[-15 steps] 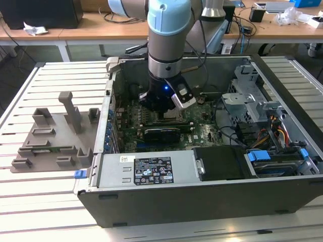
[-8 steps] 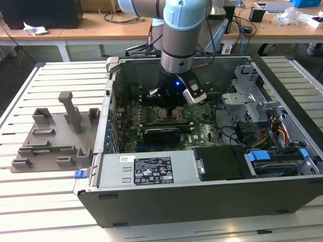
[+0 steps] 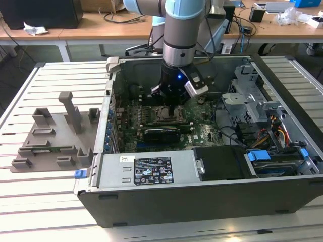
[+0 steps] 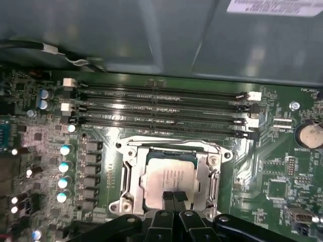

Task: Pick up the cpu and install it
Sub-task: 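Install the second cpu locking lever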

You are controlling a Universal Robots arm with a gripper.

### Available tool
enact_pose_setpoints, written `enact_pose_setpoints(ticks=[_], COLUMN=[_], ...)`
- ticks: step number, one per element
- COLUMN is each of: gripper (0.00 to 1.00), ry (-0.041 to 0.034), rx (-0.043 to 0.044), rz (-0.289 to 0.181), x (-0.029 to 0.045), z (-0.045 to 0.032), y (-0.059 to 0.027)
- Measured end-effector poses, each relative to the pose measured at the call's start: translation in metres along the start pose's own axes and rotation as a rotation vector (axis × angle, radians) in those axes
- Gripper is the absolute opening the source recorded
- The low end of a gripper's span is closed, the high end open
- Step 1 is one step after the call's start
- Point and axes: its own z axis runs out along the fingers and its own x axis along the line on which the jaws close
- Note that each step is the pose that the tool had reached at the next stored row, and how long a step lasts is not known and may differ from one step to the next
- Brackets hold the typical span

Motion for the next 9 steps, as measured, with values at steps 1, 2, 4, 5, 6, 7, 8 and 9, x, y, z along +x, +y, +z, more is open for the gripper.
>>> enact_pose_setpoints(ticks=[1,2,4,5,6,7,8,9], gripper=[0.11,0.11,0.11,0.11,0.11,0.11,0.11,0.11], ry=[0.0001,0.0000,-0.0001,-0.0001,0.0000,-0.0001,-0.0002,-0.0003], rx=[0.0002,0.0001,0.0001,0.0000,0.0001,-0.0001,-0.0009,-0.0011], rz=[0.000,0.000,0.000,0.000,0.000,0.000,0.000,0.000], x=[0.0002,0.0006,0.0011,0.0015,0.0019,0.0021,0.0022,0.0022], z=[-0.0043,-0.0133,-0.0228,-0.0309,-0.0381,-0.0418,-0.0422,-0.0422], y=[0.0001,0.0003,0.0003,0.0002,0.0001,0.0000,0.0001,0.0001])
